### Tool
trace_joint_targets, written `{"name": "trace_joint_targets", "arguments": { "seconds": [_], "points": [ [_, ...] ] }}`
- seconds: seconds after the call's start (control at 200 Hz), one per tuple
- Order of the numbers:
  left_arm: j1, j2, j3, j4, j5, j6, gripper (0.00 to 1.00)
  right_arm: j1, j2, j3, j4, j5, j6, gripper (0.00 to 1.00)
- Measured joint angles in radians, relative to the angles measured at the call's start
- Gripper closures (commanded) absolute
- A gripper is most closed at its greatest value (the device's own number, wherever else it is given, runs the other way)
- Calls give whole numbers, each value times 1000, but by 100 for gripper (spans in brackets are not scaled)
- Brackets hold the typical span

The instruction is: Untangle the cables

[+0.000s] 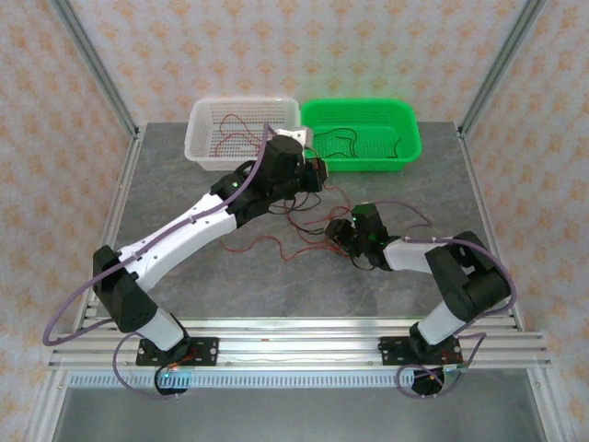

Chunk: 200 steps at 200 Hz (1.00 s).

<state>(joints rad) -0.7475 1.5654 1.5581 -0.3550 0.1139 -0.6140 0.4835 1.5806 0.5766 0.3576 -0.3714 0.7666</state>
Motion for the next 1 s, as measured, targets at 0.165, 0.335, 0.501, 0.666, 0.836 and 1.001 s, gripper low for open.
{"name": "trace_joint_targets", "arguments": {
  "seconds": [0.165,0.335,0.501,0.666,0.836,1.001],
  "points": [
    [0,-13,82,-39,-26,38,100,0,4,-2,12,32,0,58],
    [-1,-19,202,-88,-71,76,100,0,14,-21,55,43,11,58],
    [2,-17,343,-163,-133,124,100,0,13,-37,85,47,11,58],
    [58,21,502,-212,-165,164,100,0,-2,-54,94,50,11,57],
    [185,98,610,-234,-175,190,100,3,-71,-63,13,50,-11,54],
    [299,185,655,-230,-167,197,100,10,-213,-60,-105,51,-60,50]
  ]
}}
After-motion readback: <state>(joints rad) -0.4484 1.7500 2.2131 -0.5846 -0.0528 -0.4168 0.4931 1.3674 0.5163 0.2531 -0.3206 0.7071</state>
